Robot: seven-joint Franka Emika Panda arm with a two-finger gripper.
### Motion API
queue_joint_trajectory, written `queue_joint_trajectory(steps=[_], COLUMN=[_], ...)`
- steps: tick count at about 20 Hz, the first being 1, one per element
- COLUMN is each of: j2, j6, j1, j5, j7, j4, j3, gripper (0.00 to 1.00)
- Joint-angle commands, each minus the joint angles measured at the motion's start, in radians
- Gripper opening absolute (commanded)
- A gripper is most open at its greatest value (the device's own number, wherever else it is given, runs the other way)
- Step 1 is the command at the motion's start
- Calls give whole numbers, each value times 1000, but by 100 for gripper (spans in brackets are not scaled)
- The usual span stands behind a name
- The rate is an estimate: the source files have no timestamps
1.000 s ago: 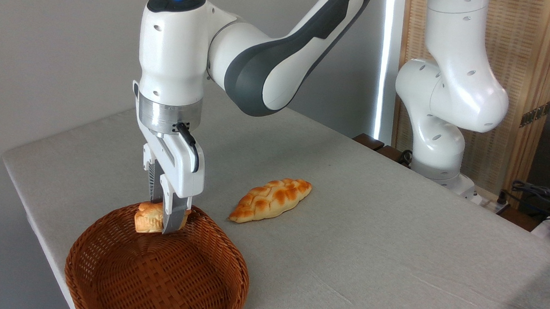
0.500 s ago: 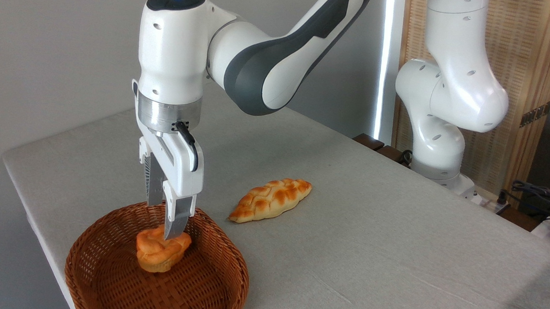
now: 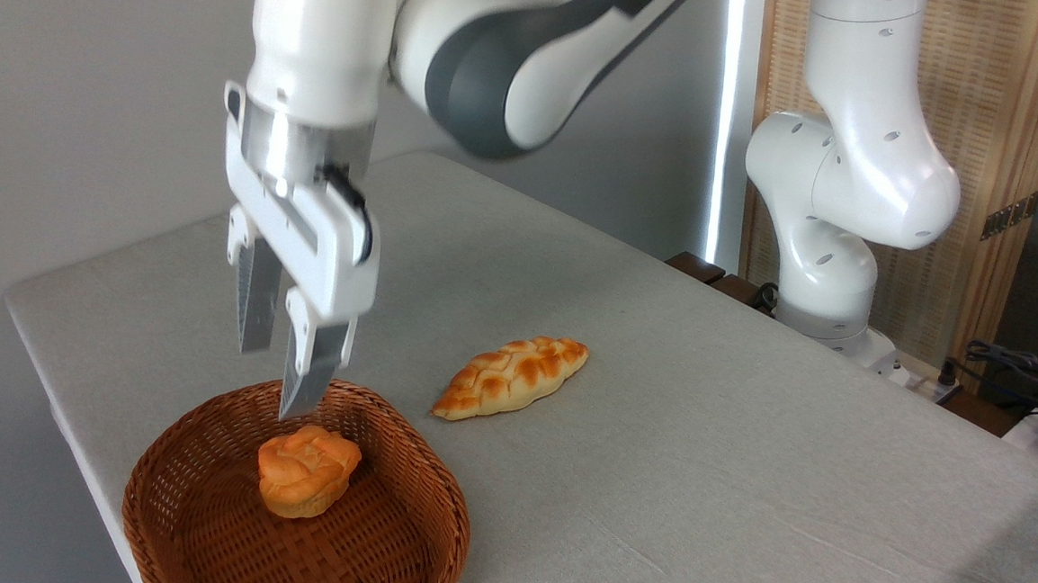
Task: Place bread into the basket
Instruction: 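Raise the open gripper up away from the basket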
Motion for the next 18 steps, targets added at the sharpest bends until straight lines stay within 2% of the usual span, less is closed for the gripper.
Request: queue_joint_trajectory(steps=[1,4,5,6,18], j2=[-22,-21,-18,-16,-15], j6=[-200,-280,-287,-295,-304], j1=[-2,-2,-3,-5,-5], j5=[12,162,202,218,212], j7=[-26,-86,-110,-129,-164], j4=[102,120,119,119,120], j3=[26,17,11,11,14], gripper=[100,100,100,100,100])
